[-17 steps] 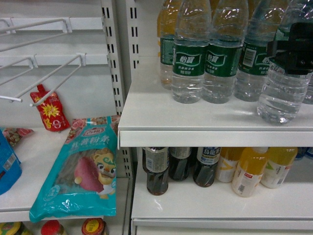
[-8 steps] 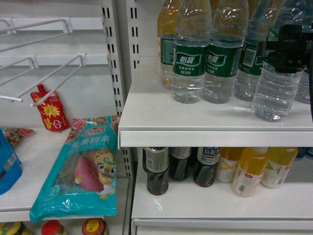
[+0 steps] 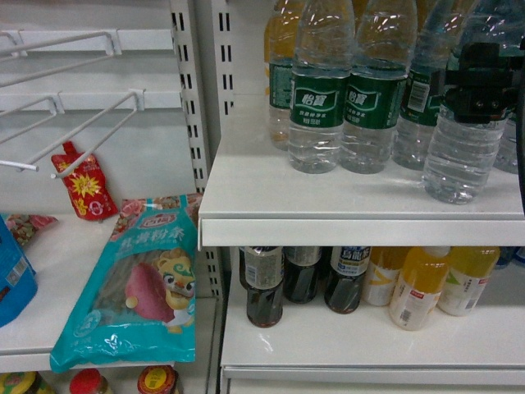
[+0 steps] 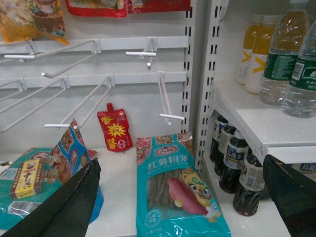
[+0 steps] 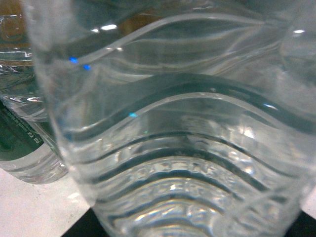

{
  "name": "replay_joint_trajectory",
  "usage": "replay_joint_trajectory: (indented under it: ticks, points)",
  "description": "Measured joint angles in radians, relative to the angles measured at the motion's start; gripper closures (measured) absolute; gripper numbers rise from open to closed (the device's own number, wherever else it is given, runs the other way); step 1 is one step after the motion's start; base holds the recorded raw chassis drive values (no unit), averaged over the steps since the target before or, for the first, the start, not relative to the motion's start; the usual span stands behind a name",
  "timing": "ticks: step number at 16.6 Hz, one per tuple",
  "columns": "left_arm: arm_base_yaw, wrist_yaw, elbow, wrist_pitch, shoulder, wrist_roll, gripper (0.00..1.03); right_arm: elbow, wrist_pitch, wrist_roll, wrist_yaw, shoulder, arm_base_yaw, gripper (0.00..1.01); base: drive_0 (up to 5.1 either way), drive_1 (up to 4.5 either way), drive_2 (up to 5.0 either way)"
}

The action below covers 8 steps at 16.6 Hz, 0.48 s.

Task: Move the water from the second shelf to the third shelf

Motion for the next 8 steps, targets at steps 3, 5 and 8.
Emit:
replay_joint_trajectory:
  ticks: [3, 5, 8]
  points:
    - [0.0, 0.0, 0.0, 0.0, 0.0, 0.0, 0.05, 0.013, 0.022, 0.0, -0.007, 0.002, -0.001, 0.12, 0.0, 0.0, 0.0]
    - [0.0, 0.0, 0.0, 0.0, 0.0, 0.0, 0.05, 0.015, 0.018, 0.0, -0.011, 0.002, -0.002, 0.04, 0.0, 0.0, 0.0]
    - [0.0, 0.0, 0.0, 0.0, 0.0, 0.0, 0.05, 0.015, 0.011, 0.0, -0.023, 0.0, -0.004, 0.03, 0.0, 0.0, 0.0]
